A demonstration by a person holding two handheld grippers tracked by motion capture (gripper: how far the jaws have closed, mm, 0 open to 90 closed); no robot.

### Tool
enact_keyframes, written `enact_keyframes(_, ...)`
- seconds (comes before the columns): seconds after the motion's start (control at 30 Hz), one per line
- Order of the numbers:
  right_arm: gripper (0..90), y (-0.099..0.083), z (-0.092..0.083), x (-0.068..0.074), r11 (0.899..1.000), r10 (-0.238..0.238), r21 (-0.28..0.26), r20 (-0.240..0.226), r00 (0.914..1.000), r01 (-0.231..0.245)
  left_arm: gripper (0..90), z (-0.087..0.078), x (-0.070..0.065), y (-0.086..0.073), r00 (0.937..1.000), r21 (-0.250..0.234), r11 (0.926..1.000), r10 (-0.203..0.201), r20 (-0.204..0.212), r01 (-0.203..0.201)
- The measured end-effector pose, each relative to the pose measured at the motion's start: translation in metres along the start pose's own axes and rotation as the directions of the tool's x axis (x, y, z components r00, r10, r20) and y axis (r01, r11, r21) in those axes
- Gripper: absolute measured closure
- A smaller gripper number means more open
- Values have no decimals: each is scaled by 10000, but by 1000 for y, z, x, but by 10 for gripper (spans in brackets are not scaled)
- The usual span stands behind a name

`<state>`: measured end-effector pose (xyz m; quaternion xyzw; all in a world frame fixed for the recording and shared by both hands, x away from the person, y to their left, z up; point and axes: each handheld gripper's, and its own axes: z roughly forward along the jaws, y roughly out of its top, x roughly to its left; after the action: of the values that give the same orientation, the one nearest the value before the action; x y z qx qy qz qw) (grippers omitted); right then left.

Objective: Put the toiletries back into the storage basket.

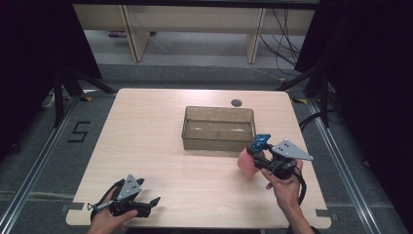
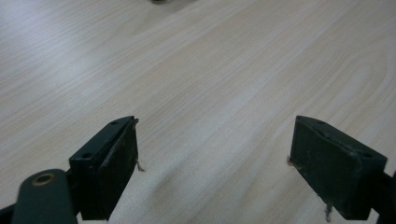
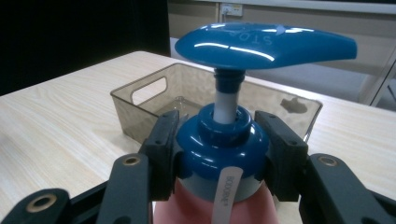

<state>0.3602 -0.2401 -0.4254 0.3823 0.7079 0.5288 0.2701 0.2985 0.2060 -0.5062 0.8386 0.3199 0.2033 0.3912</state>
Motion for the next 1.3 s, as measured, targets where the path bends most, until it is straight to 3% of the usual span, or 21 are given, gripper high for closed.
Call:
enact_keyframes(0.07, 531, 3, 0, -1, 9993, -352, -82, 154, 9993, 354, 150, 1, -1, 0, 9998, -67, 9998, -170, 40, 170)
enact_keyframes(0.13, 531, 6, 0, 0, 9996, -281, 45, 68, 9996, 280, 150, 1, 0, 0, 10000, -97, 9999, -57, 14, 57)
enact_keyframes(0.2, 531, 9, 2, 1, 9994, -350, -82, -23, 9994, 350, 150, 0, -2, -1, 9995, -7, 9995, -320, -16, 320)
enact_keyframes(0.27, 531, 12, 2, 4, 9999, -118, 20, 10, 9999, 118, 150, -1, -1, 0, 9998, 40, 9998, -214, 35, 213)
enact_keyframes(0.3, 531, 14, 3, 2, 9994, -344, -68, -52, 9994, 343, 149, -1, -1, 0, 9996, -21, 9997, -252, 95, 252)
enact_keyframes(0.33, 531, 15, 3, 2, 9996, -272, -117, -110, 9996, 271, 150, -1, 1, 0, 10000, 7, 10000, -45, 22, 45)
enact_keyframes(0.37, 531, 17, 3, 4, 10000, -78, 38, -151, 9999, 79, 150, 0, -1, -1, 9999, -74, 9998, -161, -13, 161)
enact_keyframes(0.47, 531, 22, 5, 5, 9997, -233, -89, -235, 9995, 231, 149, 0, -1, 0, 9996, -72, 9996, -275, 73, 276)
enact_keyframes(0.5, 531, 23, 6, 7, 9998, -155, -117, -268, 9995, 152, 150, -1, 0, 0, 9997, -20, 9997, -232, 75, 232)
enact_keyframes(0.53, 531, 26, 5, 6, 9990, -437, -119, -155, 9989, 435, 150, -1, 1, 0, 10000, 5, 10000, -29, 7, 29)
enact_keyframes(0.63, 531, 30, 7, 8, 9998, -143, -139, -364, 9992, 138, 150, -1, -1, 0, 9997, 48, 9997, -236, 22, 236)
enact_keyframes(0.7, 531, 34, 9, 9, 9991, -333, -269, -378, 9987, 323, 150, 1, -2, 0, 9988, -208, 9986, -482, 100, 484)
enact_keyframes(0.73, 532, 36, 9, 10, 9996, -230, -182, -315, 9992, 225, 150, -1, -1, 0, 9997, 2, 9998, -220, 84, 220)
enact_keyframes(0.8, 531, 39, 10, 10, 9987, -448, -271, -299, 9985, 440, 150, -1, -1, -1, 9998, 10, 9998, -179, 14, 179)
enact_keyframes(0.9, 531, 44, 14, 11, 9981, -492, -390, -435, 9978, 475, 150, 1, -2, 0, 9988, -227, 9986, -479, 94, 481)
enact_keyframes(0.93, 531, 46, 14, 13, 9987, -440, -270, -440, 9981, 428, 150, -1, -1, 0, 9997, 29, 9997, -235, 23, 235)
enact_keyframes(1.07, 532, 53, 20, 14, 9986, -477, -247, -551, 9973, 464, 150, -1, 0, 0, 9994, -42, 9994, -341, 19, 342)
enact_keyframes(1.1, 532, 55, 21, 17, 9996, -250, -121, -556, 9981, 244, 150, -1, 0, 0, 9995, -41, 9995, -318, 35, 318)
enact_keyframes(1.2, 531, 59, 26, 18, 9988, -457, -183, -633, 9969, 446, 150, -1, -1, -2, 9988, -76, 9988, -486, -5, 486)
enact_keyframes(1.3, 531, 62, 31, 21, 9985, -478, -288, -694, 9964, 459, 150, -1, 0, 0, 9996, -48, 9996, -285, 44, 285)
